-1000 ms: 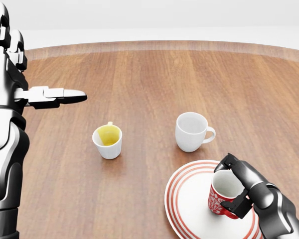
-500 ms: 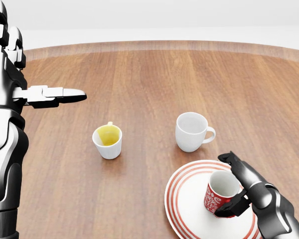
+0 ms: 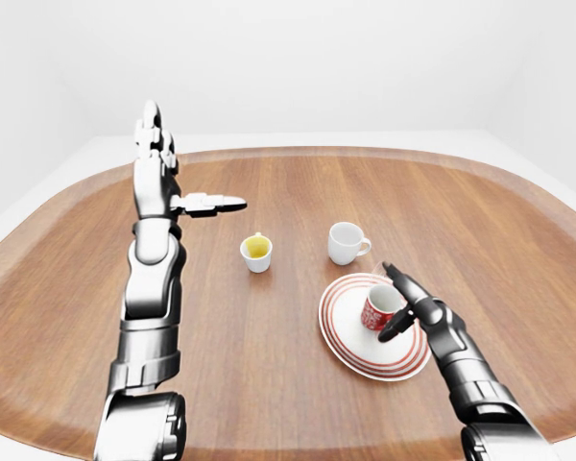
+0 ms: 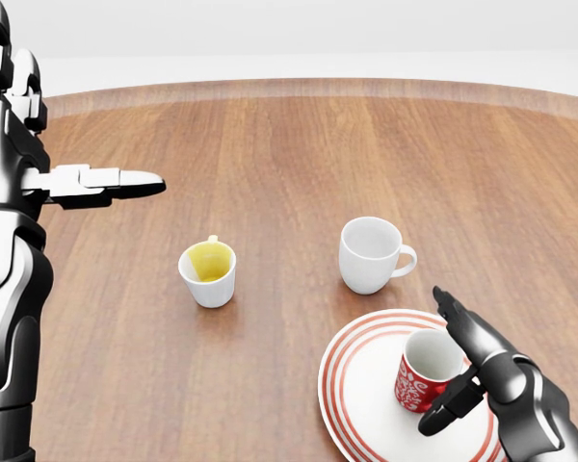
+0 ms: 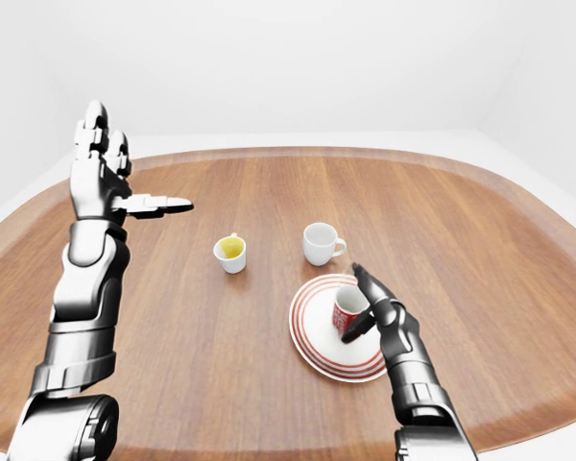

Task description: Pick up the red mug and put it on the plate

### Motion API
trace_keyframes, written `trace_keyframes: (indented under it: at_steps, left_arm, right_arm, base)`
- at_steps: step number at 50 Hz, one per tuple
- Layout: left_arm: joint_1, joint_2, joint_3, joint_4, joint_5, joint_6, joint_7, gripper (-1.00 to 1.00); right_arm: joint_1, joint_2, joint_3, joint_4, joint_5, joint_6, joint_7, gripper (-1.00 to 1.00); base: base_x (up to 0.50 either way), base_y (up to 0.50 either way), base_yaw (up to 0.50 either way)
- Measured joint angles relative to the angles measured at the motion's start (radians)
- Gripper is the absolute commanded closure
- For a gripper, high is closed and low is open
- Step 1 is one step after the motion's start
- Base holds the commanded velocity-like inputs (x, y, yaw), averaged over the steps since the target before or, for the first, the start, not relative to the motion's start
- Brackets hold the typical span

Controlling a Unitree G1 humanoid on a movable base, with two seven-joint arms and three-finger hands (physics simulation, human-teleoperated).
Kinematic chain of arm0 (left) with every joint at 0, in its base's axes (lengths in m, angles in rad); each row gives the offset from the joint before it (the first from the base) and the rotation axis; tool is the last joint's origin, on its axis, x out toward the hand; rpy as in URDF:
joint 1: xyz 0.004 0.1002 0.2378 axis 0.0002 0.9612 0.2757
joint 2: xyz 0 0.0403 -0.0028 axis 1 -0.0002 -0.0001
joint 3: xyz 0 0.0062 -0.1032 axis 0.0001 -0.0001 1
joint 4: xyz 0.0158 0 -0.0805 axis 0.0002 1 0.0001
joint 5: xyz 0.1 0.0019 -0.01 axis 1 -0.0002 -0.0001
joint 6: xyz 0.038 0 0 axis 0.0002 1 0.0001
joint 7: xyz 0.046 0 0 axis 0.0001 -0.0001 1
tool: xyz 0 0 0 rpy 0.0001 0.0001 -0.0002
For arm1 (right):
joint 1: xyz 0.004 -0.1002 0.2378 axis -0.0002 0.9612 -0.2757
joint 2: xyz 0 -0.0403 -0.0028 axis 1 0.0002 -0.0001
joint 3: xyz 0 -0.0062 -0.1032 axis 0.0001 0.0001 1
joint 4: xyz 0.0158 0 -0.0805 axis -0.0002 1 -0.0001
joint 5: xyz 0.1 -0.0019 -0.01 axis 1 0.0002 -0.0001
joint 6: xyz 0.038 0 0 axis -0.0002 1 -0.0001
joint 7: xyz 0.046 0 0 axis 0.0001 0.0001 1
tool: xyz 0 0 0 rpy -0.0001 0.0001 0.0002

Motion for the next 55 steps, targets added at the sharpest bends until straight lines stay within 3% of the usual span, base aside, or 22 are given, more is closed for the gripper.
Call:
trace_keyframes:
  at_steps: [26, 45, 55]
  left_arm:
    - [-0.035, 0.022, 0.010, -0.072, -0.006, 0.000, 0.001, -1.00]
    - [-0.058, 0.035, 0.016, -0.122, -0.008, 0.000, 0.002, -1.00]
    - [-0.074, 0.045, 0.022, -0.153, -0.015, 0.000, 0.004, -1.00]
  right_arm:
    - [0.022, -0.044, -0.082, -0.495, -0.056, 0.000, 0.262, -1.00]
    - [-0.087, -0.089, -0.121, -0.737, -0.071, 0.000, 0.411, -1.00]
    - [-0.171, -0.115, -0.129, -0.798, -0.036, 0.000, 0.426, -1.00]
  base:
    - [0.00, 0.00, 0.00]
    - [0.00, 0.00, 0.00]
    - [0.00, 0.00, 0.00]
